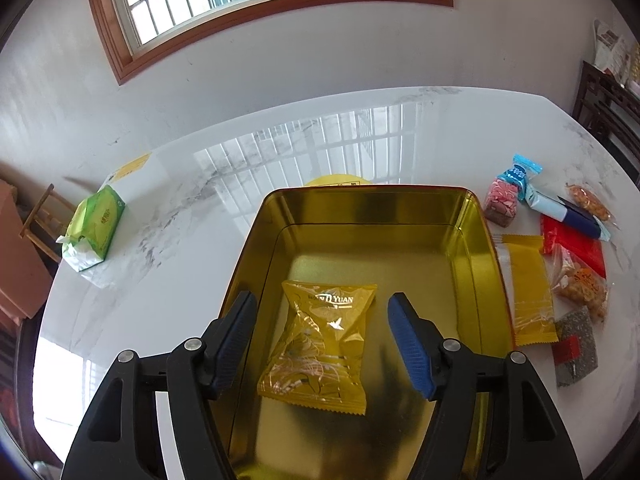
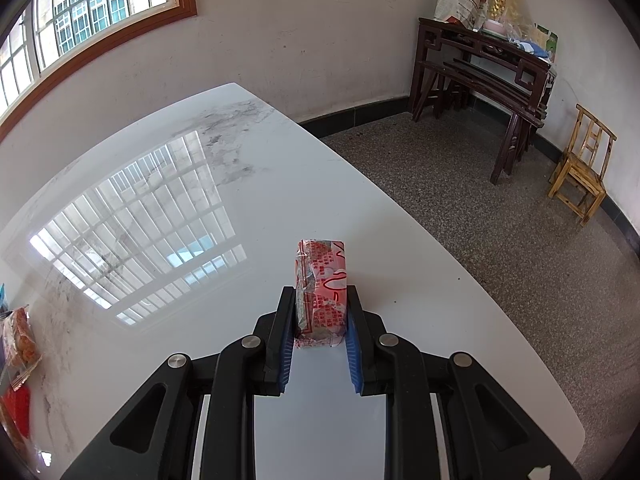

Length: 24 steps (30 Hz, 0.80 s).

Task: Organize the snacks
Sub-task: 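Carry the pink candy into the gold tray and open the right gripper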

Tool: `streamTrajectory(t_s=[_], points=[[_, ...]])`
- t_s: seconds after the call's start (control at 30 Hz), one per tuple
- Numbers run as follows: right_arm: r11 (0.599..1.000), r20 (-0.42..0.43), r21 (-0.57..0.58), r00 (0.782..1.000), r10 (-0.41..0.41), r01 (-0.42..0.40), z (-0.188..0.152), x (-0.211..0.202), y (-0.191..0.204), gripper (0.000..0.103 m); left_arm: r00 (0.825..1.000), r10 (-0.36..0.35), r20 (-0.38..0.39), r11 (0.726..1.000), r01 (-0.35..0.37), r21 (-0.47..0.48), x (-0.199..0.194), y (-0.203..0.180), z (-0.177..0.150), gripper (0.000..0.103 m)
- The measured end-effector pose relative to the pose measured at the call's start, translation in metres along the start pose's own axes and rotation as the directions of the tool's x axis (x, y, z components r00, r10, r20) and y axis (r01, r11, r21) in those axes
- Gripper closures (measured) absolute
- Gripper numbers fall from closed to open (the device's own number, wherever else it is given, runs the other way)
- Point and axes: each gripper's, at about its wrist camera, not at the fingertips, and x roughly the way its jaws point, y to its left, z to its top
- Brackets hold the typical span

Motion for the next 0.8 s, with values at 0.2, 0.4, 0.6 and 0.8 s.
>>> streamTrajectory(t_s=[0.2,0.4,0.6,0.8], points=[[0.999,0.010,0.007,0.999,0.046,-0.046,-0.006,-0.008,0.005,0.083,1.000,0.009,0.030,1.000,-0.008,-0.006,-0.023,-0.004,-0.003,0.034],[0.994,0.014,-0.006,0.994,0.105,-0.105,-0.023,-0.022,0.020,0.083,0.999,-0.007,0.052,1.000,0.007,-0.006,-0.048,-0.008,-0.008,0.034],[0.986,0.013,-0.038,0.986,0.164,-0.164,-0.046,-0.040,0.037,0.083,0.998,-0.021,0.057,1.000,0.022,-0.013,-0.066,-0.011,-0.016,0.034],[0.969,0.006,-0.077,0.972,0.236,-0.234,-0.067,-0.063,0.060,0.083,0.998,-0.017,0.062,1.000,0.019,-0.022,-0.076,-0.007,-0.023,0.034]])
